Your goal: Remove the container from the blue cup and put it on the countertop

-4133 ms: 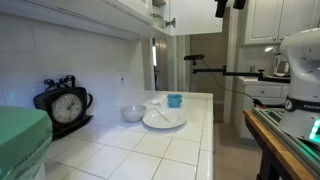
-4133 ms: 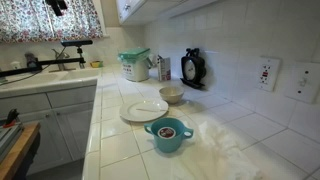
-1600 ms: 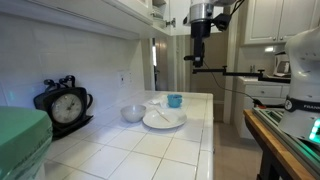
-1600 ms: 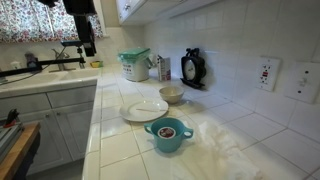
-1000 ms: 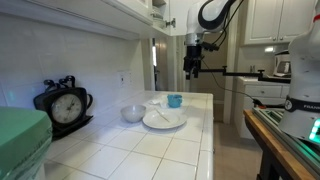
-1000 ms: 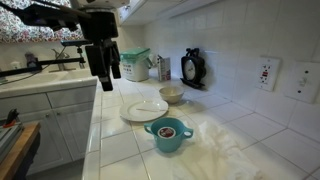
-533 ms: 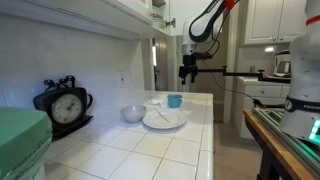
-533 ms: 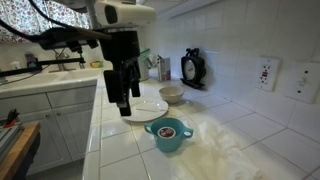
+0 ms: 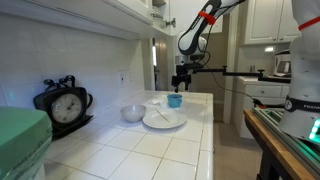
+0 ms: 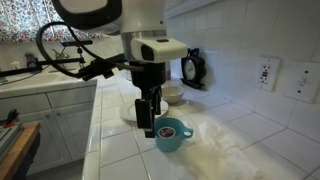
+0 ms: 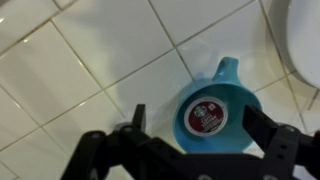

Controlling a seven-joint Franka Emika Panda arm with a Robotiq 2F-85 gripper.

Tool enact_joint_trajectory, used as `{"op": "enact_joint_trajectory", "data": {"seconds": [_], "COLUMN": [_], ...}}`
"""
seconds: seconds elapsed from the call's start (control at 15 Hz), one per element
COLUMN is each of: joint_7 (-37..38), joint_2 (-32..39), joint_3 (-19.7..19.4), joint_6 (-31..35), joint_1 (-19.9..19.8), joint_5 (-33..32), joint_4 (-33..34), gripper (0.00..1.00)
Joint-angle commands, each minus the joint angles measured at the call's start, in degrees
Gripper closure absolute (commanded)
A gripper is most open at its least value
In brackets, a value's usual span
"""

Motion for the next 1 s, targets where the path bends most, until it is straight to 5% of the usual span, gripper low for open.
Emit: {"op": "enact_joint_trajectory", "data": {"seconds": [0.0, 0.2, 0.33, 0.53, 0.73, 0.8, 0.93], "joint_7": [-1.2, -1.0, -1.0, -0.8, -1.0, -0.9, -0.9], "joint_2": [3.5, 4.7, 5.0, 5.3, 5.5, 5.6, 5.8], "joint_3": [0.3, 0.3, 0.5, 0.9, 1.2, 1.3, 1.3], "joint_6": [0.0, -0.4, -0.4, -0.8, -1.0, -1.1, -1.1], "joint_1": [-0.3, -0.3, -0.1, 0.3, 0.4, 0.4, 0.3], "joint_5": [2.3, 2.4, 2.2, 2.1, 2.2, 2.1, 2.1], "joint_4": [4.0, 6.1, 7.0, 7.6, 7.4, 7.5, 7.4], "gripper": [0.00, 0.00, 0.26, 0.51, 0.62, 0.79, 0.78]}}
